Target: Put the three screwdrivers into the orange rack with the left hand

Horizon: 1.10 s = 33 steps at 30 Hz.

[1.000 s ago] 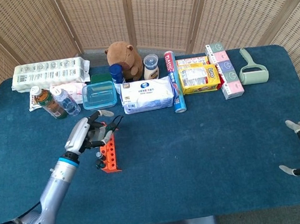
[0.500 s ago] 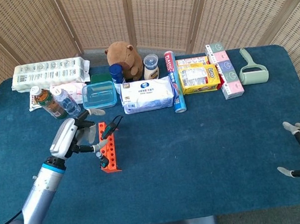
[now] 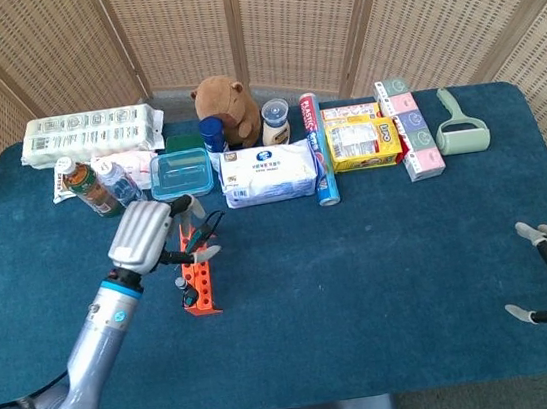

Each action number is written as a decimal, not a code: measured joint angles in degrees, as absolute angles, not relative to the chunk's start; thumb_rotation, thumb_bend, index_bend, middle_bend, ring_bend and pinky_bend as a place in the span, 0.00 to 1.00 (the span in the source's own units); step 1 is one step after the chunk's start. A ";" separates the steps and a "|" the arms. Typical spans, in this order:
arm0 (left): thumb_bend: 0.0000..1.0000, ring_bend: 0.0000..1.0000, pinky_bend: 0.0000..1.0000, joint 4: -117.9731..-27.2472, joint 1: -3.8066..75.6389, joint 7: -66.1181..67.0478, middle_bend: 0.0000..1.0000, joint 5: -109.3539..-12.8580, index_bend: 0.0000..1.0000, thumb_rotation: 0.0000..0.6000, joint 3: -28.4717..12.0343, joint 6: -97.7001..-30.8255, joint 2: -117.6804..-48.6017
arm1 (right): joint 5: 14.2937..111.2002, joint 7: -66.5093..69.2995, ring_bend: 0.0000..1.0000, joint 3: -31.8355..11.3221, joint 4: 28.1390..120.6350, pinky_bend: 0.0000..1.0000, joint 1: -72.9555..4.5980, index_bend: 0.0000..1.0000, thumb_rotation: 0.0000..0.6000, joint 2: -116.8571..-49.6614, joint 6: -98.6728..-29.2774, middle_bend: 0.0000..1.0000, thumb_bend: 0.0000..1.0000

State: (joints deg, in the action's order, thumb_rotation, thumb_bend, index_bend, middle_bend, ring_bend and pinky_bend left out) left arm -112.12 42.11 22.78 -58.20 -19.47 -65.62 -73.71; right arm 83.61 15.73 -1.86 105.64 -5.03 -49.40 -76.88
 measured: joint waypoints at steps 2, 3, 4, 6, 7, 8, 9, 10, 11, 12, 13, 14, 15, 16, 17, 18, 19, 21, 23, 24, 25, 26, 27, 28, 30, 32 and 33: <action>0.00 0.69 0.87 -111.12 44.15 28.24 0.64 -56.45 0.49 0.25 -19.48 -67.15 -75.66 | 83.63 15.67 0.01 -1.84 105.66 0.00 -5.04 0.00 1.00 -49.39 -76.87 0.15 0.00; 0.00 0.69 0.87 -110.56 45.08 30.20 0.64 -55.75 0.49 0.25 -19.53 -67.86 -76.68 | 83.63 15.63 0.01 -1.84 105.68 0.00 -5.03 0.00 1.00 -49.39 -76.88 0.15 0.00; 0.00 0.69 0.87 -109.94 45.98 31.79 0.64 -55.15 0.49 0.26 -19.62 -68.55 -77.77 | 83.64 15.59 0.01 -1.84 105.71 0.00 -5.03 0.00 1.00 -49.38 -76.90 0.15 0.00; 0.00 0.69 0.87 -108.40 47.88 33.77 0.64 -54.31 0.49 0.28 -19.98 -69.76 -80.33 | 83.60 15.51 0.01 -1.85 105.74 0.00 -5.02 0.00 1.00 -49.38 -76.92 0.15 0.00; 0.00 0.69 0.87 -107.79 48.55 34.01 0.64 -54.18 0.49 0.27 -20.21 -70.05 -81.31 | 83.56 15.48 0.01 -1.85 105.74 0.00 -5.02 0.00 1.00 -49.38 -76.92 0.15 0.00; 0.00 0.69 0.87 -106.98 49.36 33.91 0.63 -54.25 0.49 0.27 -20.54 -70.28 -82.45 | 83.47 15.46 0.01 -1.88 105.74 0.00 -5.02 0.00 1.00 -49.39 -76.92 0.15 0.00; 0.00 0.69 0.87 -106.42 49.88 33.67 0.63 -54.53 0.49 0.27 -20.72 -70.39 -83.10 | 83.40 15.44 0.01 -1.90 105.74 0.00 -5.03 0.00 1.00 -49.40 -76.89 0.15 0.00; 0.00 0.69 0.87 -105.88 50.26 33.45 0.63 -54.93 0.49 0.27 -20.79 -70.47 -83.57 | 83.32 15.44 0.01 -1.92 105.73 0.00 -5.06 0.00 1.00 -49.41 -76.83 0.15 0.00; 0.00 0.69 0.87 -105.22 50.71 33.45 0.62 -55.42 0.49 0.28 -20.83 -70.55 -84.17 | 83.20 15.44 0.01 -1.94 105.71 0.00 -5.09 0.00 1.00 -49.43 -76.74 0.15 0.00; 0.00 0.69 0.87 -104.74 51.18 33.72 0.61 -55.61 0.49 0.28 -20.91 -70.55 -84.69 | 83.12 15.41 0.01 -1.95 105.67 0.00 -5.14 0.00 1.00 -49.45 -76.60 0.15 0.00; 0.00 0.68 0.87 -104.11 51.73 34.06 0.59 -55.69 0.49 0.28 -21.10 -70.53 -85.26 | 82.97 15.36 0.01 -1.96 105.63 0.00 -5.20 0.00 1.00 -49.48 -76.43 0.15 0.00; 0.00 0.68 0.87 -102.94 52.49 34.55 0.58 -55.72 0.49 0.29 -21.38 -70.53 -86.11 | 82.77 15.30 0.01 -1.99 105.59 0.00 -5.27 0.00 1.00 -49.52 -76.27 0.15 0.00; 0.00 0.68 0.87 -101.93 53.10 34.97 0.55 -55.72 0.49 0.29 -21.59 -70.53 -86.77 | 82.66 15.26 0.01 -2.03 105.57 0.00 -5.30 0.00 1.00 -49.55 -76.23 0.15 0.00; 0.00 0.67 0.86 -100.89 53.75 35.54 0.52 -55.67 0.49 0.29 -21.79 -70.52 -87.42 | 82.53 15.23 0.01 -2.08 105.54 0.00 -5.33 0.00 1.00 -49.58 -76.20 0.15 0.00; 0.00 0.66 0.86 -99.73 54.52 36.55 0.50 -55.54 0.49 0.28 -21.99 -70.51 -88.12 | 82.27 15.21 0.01 -2.16 105.47 0.00 -5.37 0.00 1.00 -49.61 -76.13 0.15 0.00; 0.00 0.65 0.86 -99.11 55.04 37.48 0.47 -55.42 0.49 0.28 -22.09 -70.50 -88.46 | 82.03 15.20 0.01 -2.23 105.41 0.00 -5.42 0.00 1.00 -49.65 -76.02 0.15 0.00; 0.00 0.63 0.85 -98.57 55.56 38.45 0.45 -55.24 0.49 0.29 -22.17 -70.48 -88.79 | 81.81 15.18 0.01 -2.31 105.35 0.00 -5.48 0.00 1.00 -49.68 -75.89 0.15 0.00; 0.00 0.61 0.85 -97.11 56.76 40.69 0.41 -54.44 0.49 0.29 -22.26 -70.23 -89.52 | 81.35 15.11 0.01 -2.46 105.22 0.00 -5.64 0.00 1.00 -49.77 -75.55 0.15 0.00; 0.00 0.61 0.85 -95.36 57.93 42.09 0.40 -53.08 0.49 0.31 -22.31 -69.47 -90.35 | 80.98 15.03 0.01 -2.57 105.13 0.00 -5.75 0.00 1.00 -49.84 -75.33 0.15 0.00; 0.00 0.61 0.85 -94.65 58.41 42.36 0.39 -52.39 0.49 0.34 -22.32 -68.96 -90.76 | 80.84 15.01 0.01 -2.62 105.10 0.00 -5.77 0.00 1.00 -49.85 -75.28 0.15 0.00; 0.00 0.61 0.85 -94.01 58.87 42.51 0.39 -51.73 0.49 0.35 -22.33 -68.37 -91.18 | 80.70 15.00 0.01 -2.67 105.07 0.00 -5.78 0.00 1.00 -49.86 -75.25 0.15 0.00; 0.00 0.60 0.85 -93.29 59.49 42.73 0.39 -50.96 0.49 0.36 -22.27 -67.57 -91.75 | 80.49 15.03 0.01 -2.76 105.04 0.00 -5.80 0.00 1.00 -49.86 -75.22 0.15 0.00; 0.00 0.60 0.85 -92.93 59.91 42.98 0.39 -50.41 0.49 0.38 -22.18 -67.09 -92.11 | 80.34 15.08 0.01 -2.85 105.00 0.00 -5.80 0.00 1.00 -49.85 -75.22 0.15 0.00; 0.00 0.60 0.85 -92.80 60.17 43.25 0.39 -49.89 0.49 0.39 -22.05 -66.78 -92.33 | 80.23 15.16 0.01 -2.93 104.96 0.00 -5.80 0.00 1.00 -49.84 -75.25 0.15 0.00; 0.00 0.60 0.85 -93.23 60.36 43.93 0.39 -48.53 0.49 0.40 -21.80 -66.50 -92.39 | 80.08 15.39 0.01 -3.06 104.86 0.00 -5.78 0.00 1.00 -49.81 -75.31 0.15 0.00; 0.00 0.60 0.85 -94.51 60.36 44.82 0.39 -47.11 0.49 0.42 -21.59 -66.56 -92.09 | 80.00 15.54 0.01 -3.11 104.75 0.00 -5.80 0.00 1.00 -49.79 -75.22 0.15 0.00; 0.00 0.60 0.85 -95.21 60.32 45.16 0.39 -46.65 0.49 0.42 -21.51 -66.70 -91.82 | 79.99 15.59 0.01 -3.14 104.73 0.00 -5.84 0.00 1.00 -49.77 -75.15 0.15 0.00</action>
State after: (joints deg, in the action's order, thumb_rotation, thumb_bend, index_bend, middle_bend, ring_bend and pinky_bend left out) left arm -95.21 60.32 45.16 -46.65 -21.51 -66.70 -91.82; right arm 79.99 15.59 -3.14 104.73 -5.84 -49.77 -75.15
